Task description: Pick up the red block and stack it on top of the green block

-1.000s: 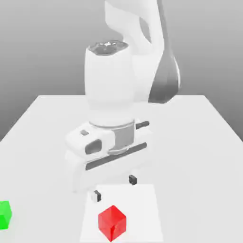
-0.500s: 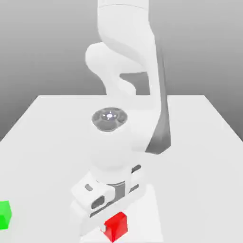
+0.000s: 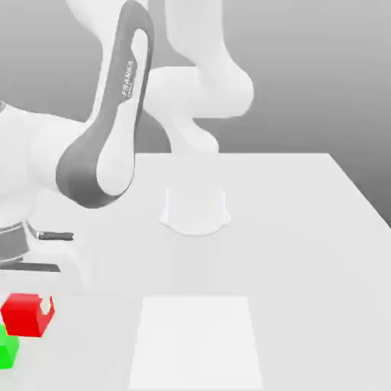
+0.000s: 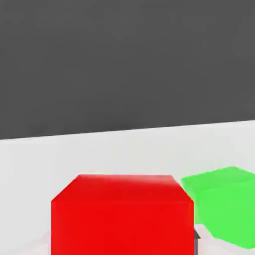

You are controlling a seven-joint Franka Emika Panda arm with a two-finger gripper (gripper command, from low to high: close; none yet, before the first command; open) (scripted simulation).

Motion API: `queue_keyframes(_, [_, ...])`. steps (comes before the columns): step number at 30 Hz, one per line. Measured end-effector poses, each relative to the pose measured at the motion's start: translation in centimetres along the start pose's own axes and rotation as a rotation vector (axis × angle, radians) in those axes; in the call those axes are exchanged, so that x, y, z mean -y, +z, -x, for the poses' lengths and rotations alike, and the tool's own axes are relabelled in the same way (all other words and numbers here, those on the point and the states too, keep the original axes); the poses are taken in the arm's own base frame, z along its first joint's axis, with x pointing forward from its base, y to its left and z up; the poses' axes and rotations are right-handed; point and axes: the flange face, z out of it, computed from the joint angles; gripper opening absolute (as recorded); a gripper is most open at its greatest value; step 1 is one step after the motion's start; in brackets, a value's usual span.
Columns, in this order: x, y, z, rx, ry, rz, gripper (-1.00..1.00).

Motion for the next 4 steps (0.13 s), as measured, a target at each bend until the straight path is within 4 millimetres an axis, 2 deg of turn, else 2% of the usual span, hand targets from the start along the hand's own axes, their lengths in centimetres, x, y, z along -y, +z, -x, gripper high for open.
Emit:
queue_keyframes(1, [-0.57, 1.35, -0.47, 0.0, 0.024, 0.0, 1.0])
queue_keyframes(4, [-0.57, 1.35, -0.47, 0.0, 0.024, 0.0, 1.0])
